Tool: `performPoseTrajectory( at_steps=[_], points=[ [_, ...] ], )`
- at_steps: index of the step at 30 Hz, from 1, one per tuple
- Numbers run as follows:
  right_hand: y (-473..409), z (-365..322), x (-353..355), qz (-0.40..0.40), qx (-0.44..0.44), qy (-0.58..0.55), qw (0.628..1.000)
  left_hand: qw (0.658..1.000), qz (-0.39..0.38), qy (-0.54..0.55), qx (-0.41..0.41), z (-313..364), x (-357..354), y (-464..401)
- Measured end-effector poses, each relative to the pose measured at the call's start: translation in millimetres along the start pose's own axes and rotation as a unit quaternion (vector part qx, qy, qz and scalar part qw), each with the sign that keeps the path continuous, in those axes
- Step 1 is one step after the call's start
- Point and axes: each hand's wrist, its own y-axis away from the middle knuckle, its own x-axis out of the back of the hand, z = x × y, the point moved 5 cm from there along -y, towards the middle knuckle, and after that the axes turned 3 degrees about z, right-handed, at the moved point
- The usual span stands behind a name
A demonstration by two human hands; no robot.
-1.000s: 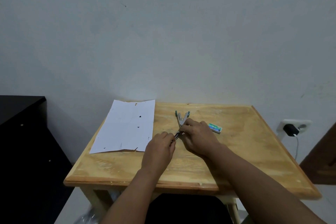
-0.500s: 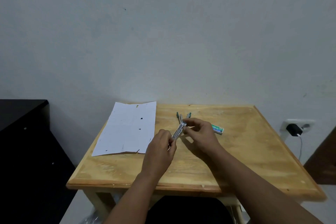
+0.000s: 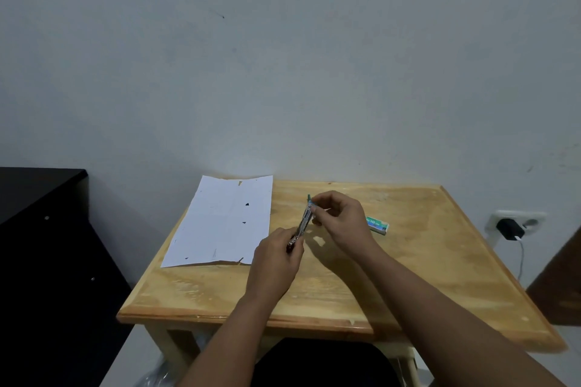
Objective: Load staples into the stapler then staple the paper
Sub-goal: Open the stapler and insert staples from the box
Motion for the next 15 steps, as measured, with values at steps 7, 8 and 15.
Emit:
performPoseTrajectory(
  at_steps=[7, 8, 15],
  points=[
    [-2, -8, -1, -0.019, 0.044, 0.174, 0.984, 1.000, 0.023, -0.007, 0.009, -6, 2, -2],
    [-2, -9, 0, -0.012, 0.055, 0.168, 0.984, 1.000, 0.025, -0.009, 0.009, -6, 2, -2],
    [-5, -8, 4, -0.042, 0.074, 0.159, 0.984, 0.999, 0.030, -0.011, 0.001, -3, 4, 1]
  ],
)
